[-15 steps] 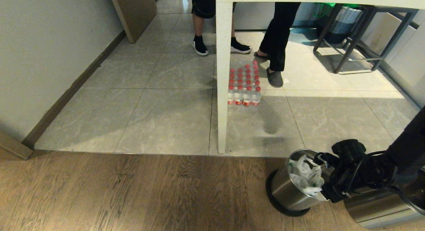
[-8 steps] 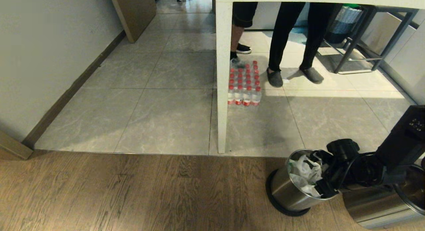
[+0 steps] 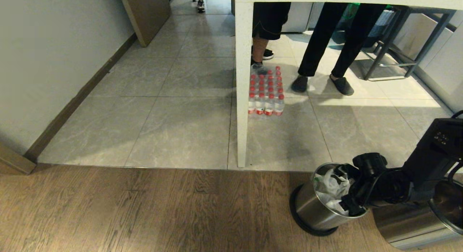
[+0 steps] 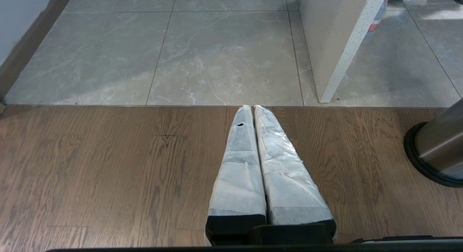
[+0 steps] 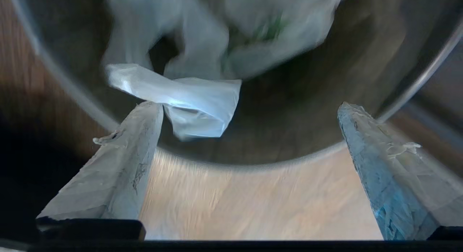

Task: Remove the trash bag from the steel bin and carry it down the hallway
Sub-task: Pick up the trash bag

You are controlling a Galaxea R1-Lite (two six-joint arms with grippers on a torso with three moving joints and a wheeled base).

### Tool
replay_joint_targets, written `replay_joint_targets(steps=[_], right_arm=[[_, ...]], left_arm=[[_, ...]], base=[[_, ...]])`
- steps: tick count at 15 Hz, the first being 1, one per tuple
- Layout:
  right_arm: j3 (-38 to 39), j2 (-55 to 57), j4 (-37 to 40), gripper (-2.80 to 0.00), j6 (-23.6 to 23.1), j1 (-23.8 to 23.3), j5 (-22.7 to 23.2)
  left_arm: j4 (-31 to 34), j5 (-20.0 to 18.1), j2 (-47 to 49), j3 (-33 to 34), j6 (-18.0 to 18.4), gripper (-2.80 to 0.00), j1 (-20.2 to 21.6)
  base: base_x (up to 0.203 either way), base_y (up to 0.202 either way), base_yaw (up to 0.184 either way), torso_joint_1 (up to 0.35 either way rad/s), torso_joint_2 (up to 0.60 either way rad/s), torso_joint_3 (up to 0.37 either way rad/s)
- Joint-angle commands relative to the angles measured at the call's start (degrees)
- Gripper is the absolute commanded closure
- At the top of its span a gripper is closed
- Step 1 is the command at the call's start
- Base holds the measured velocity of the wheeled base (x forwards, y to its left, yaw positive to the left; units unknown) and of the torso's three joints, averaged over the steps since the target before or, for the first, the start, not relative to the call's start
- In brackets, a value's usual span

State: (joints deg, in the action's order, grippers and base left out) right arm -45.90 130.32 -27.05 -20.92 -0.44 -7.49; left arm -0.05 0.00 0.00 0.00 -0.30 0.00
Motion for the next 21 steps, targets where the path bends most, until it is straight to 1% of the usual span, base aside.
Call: replay_joint_targets(steps=[1,3,8,10,13,16,18,21], right_arm=[[-0.96,1.98,-2.88,-2.80,-0.12,-0.07,-0.14],[-1.89,3.15,-4.47,-2.80,0.00,-0.34,-0.50],[-3.57,5.96,-4.93,-2.80,0.95,-0.35,-0.12],[-5.36,8.37,-8.17,-2.80,2.93,-0.35,-0.08],[-6.08,10.96,-12.63,-2.80,3.99,-0.35,-0.03],[-8.04,12.47,-13.66,-2.80,7.07,-0.31,0.27],[-8.66,12.42,-12.95,-2.80,9.78,-0.18,0.42],[-8.42,12.42,-12.86,-2.80,10.28,-0.35,1.91]], left_arm=[[-0.04,0.00,0.04,0.00,-0.05,0.00,0.00],[-0.04,0.00,0.00,0.00,-0.05,0.00,0.00],[-0.04,0.00,0.00,0.00,-0.05,0.00,0.00],[-0.04,0.00,0.07,0.00,-0.05,0.00,0.00],[-0.04,0.00,0.05,0.00,-0.05,0.00,0.00],[-0.04,0.00,0.08,0.00,-0.05,0.00,0.00],[-0.04,0.00,0.00,0.00,-0.05,0.00,0.00],[-0.04,0.00,0.05,0.00,-0.05,0.00,0.00]], base=[[0.000,0.000,0.000,0.000,0.00,0.000],[0.000,0.000,0.000,0.000,0.00,0.000],[0.000,0.000,0.000,0.000,0.00,0.000],[0.000,0.000,0.000,0.000,0.00,0.000],[0.000,0.000,0.000,0.000,0.00,0.000],[0.000,0.000,0.000,0.000,0.00,0.000],[0.000,0.000,0.000,0.000,0.00,0.000],[0.000,0.000,0.000,0.000,0.00,0.000]])
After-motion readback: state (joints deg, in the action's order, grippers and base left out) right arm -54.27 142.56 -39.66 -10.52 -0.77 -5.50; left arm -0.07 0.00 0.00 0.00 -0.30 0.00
